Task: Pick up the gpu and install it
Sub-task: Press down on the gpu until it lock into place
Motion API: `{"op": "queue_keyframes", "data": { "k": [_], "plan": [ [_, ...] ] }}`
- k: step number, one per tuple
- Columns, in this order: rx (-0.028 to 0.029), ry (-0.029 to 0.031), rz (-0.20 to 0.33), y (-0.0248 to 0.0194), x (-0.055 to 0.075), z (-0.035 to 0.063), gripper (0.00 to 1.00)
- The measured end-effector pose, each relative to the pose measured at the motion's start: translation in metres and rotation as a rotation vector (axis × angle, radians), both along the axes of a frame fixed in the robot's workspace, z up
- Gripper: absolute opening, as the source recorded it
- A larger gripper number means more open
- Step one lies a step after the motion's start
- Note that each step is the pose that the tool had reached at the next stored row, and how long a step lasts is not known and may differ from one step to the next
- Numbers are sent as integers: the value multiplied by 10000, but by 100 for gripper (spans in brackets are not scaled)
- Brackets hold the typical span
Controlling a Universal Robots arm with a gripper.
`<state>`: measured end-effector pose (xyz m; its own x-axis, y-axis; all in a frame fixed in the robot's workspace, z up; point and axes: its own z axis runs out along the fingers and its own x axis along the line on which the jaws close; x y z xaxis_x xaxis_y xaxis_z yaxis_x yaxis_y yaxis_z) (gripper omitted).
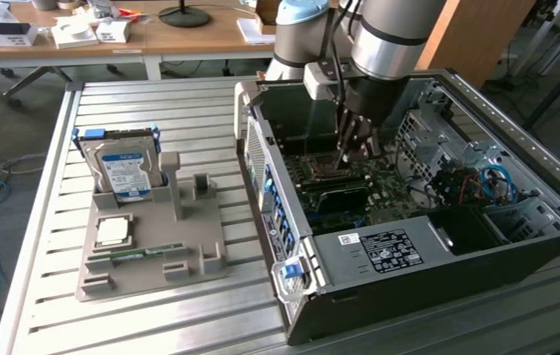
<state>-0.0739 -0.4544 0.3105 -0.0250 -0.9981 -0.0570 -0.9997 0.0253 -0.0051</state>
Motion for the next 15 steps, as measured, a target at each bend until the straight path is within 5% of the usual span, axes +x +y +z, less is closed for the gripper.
{"op": "queue_keyframes", "data": {
  "k": [7, 15],
  "plan": [
    [-1, 4, -1, 0, 7, 140, 11],
    [1, 3, -1, 0, 7, 146, 11]
  ]
}}
